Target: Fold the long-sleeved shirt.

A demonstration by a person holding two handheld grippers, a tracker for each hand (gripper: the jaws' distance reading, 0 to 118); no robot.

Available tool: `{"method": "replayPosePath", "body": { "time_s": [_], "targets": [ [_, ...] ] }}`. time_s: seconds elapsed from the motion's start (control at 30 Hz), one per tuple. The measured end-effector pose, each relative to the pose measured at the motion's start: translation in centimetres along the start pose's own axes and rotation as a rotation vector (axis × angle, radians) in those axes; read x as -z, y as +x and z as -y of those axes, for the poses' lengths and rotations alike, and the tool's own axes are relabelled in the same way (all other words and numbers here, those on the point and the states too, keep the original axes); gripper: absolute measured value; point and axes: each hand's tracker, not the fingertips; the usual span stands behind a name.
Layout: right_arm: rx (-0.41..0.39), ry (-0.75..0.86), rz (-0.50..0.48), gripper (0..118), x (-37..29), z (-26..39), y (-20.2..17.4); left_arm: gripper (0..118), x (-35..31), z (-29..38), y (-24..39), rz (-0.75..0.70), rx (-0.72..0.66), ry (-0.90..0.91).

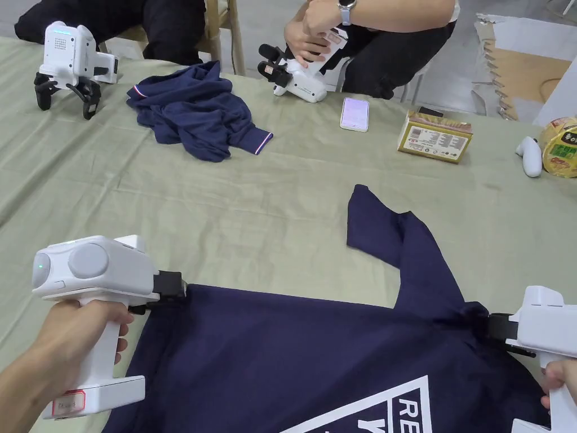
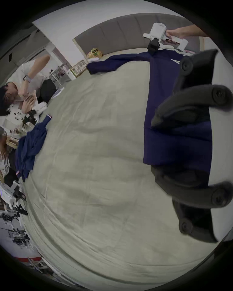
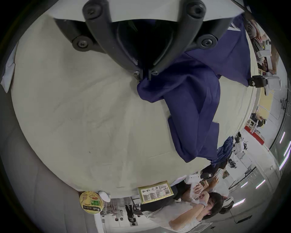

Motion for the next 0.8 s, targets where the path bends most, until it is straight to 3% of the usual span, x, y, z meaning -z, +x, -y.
{"method": "replayPosePath", "body": {
  "time_s": [0.03, 0.07, 0.17, 0.37, 0.47, 0.57, 0.63, 0.7, 0.8],
  "targets": [
    [0.013, -0.002, -0.008, 3, -0.1, 0.0, 0.1, 37, -0.1, 0.1, 0.1, 0.01, 0.002, 0.006],
    [0.019, -0.002, -0.016, 3, -0.1, 0.0, 0.2, 30, -0.3, -0.2, 0.3, 0.038, -0.007, 0.004],
    [0.054, 0.005, -0.031, 3, -0.1, 0.1, 0.6, 29, 1.3, -0.1, 0.7, 0.015, 0.028, -0.052],
    [0.12, 0.039, -0.039, 3, -0.2, 0.8, 0.6, 28, 1.6, -0.3, -0.1, 0.033, -0.043, -0.052],
    [0.132, 0.069, -0.022, 3, -0.3, 1.5, 0.2, 12, 1.6, -0.2, 0.0, -0.015, -0.056, -0.047],
    [0.026, 0.08, 0.072, 2, -0.8, 1.2, -0.3, 7, 1.1, 0.2, 0.9, -0.011, -0.05, -0.027],
    [-0.015, 0.135, 0.095, 2, -2.1, 1.8, -1.2, 7, -0.4, 0.9, 2.6, -0.069, 0.07, 0.021],
    [-0.042, 0.219, 0.046, 2, -4.7, 2.1, -1.8, 7, -3.0, 1.4, 3.5, -0.042, 0.144, 0.1],
    [-0.068, 0.339, -0.032, 2, -10.0, 1.9, -2.3, 7, -8.3, 2.0, 3.8, 0.052, 0.132, 0.237]
  ]
}}
